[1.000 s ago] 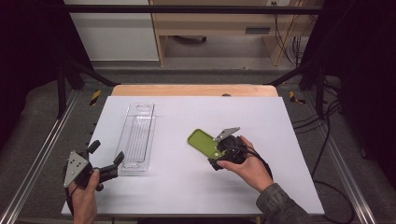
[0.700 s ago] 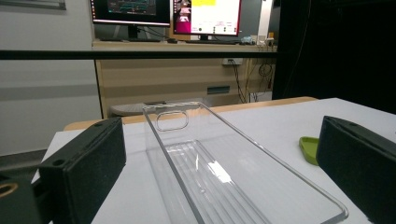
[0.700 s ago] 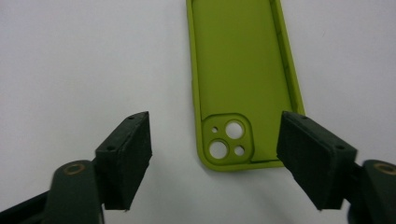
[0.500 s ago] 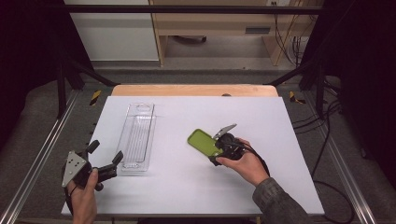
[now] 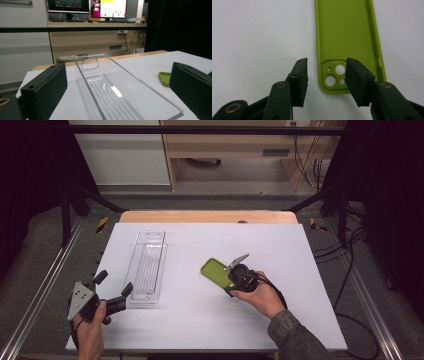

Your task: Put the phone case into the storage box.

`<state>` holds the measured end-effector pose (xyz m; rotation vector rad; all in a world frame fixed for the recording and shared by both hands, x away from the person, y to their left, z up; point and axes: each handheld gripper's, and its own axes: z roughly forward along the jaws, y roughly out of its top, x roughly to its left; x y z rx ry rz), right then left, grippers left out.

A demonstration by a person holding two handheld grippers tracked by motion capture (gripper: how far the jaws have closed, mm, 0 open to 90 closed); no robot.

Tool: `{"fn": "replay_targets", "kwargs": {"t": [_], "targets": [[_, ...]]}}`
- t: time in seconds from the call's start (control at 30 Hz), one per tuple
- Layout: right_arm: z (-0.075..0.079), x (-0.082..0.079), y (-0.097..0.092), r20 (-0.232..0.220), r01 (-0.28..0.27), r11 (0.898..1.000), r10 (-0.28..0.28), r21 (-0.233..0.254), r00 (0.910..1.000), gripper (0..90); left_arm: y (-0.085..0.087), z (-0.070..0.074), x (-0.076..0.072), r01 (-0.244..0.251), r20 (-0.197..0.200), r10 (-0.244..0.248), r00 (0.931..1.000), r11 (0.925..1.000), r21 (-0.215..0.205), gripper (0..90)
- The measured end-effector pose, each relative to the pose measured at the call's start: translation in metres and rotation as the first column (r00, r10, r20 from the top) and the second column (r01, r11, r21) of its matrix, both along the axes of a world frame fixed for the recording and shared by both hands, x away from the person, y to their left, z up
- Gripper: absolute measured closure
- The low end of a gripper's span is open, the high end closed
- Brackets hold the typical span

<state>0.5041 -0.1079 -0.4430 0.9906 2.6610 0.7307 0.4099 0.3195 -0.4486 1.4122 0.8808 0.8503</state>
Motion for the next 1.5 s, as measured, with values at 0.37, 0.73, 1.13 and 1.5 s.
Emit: {"fn": "replay_targets", "kwargs": {"t": [0.37, 0.73, 1.13, 1.5], "targets": [[-0.003, 0.001, -0.001, -0.016, -0.019, 1.000, 0.019, -0.009, 0.9997, 61.9, -0.002, 0.000, 0.000, 0.005, -0.001, -0.005, 1.0000, 0.9999, 0.010, 1.5], [-0.005, -0.001, 0.002, -0.021, -0.044, 0.999, 0.044, -0.026, 0.9988, 69.4, -0.002, 0.000, 0.000, 0.007, -0.004, -0.007, 1.0000, 0.9999, 0.013, 1.6], [-0.009, -0.001, 0.005, -0.030, -0.057, 0.997, 0.055, -0.045, 0.9980, 75.4, -0.002, 0.000, 0.000, 0.009, -0.003, -0.009, 1.0000, 0.9999, 0.014, 1.7], [-0.010, 0.000, 0.006, -0.037, -0.067, 0.996, 0.065, -0.051, 0.9972, 78.4, -0.002, 0.000, 0.000, 0.010, -0.002, -0.009, 1.0000, 0.9998, 0.017, 1.8]]}}
